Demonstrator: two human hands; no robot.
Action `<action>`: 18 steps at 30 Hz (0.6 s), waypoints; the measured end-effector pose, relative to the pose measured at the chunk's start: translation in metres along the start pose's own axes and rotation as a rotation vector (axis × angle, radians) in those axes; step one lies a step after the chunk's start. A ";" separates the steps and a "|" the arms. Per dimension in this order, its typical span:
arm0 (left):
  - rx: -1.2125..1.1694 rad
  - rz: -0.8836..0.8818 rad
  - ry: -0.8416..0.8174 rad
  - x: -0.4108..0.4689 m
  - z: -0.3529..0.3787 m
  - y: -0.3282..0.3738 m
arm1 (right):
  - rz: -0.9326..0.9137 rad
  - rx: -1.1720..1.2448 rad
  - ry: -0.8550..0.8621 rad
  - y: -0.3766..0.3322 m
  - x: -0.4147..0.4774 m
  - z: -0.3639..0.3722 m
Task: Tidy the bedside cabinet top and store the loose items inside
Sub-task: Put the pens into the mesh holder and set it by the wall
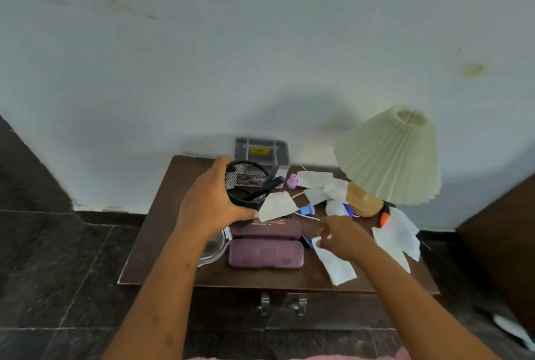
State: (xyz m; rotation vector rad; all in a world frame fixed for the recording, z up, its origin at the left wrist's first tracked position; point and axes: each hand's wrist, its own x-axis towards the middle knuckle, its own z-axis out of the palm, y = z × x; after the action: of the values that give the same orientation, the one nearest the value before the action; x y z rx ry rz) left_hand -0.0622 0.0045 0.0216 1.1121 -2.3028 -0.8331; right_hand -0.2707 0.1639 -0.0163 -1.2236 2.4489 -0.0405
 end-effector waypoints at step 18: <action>-0.018 0.029 -0.076 0.008 0.032 0.011 | 0.071 -0.013 0.095 -0.008 0.030 -0.009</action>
State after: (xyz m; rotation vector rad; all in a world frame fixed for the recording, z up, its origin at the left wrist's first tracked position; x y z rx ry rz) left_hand -0.0926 0.0144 0.0072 1.0541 -2.3624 -0.8984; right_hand -0.2839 0.1341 -0.0167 -1.1647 2.5764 -0.0644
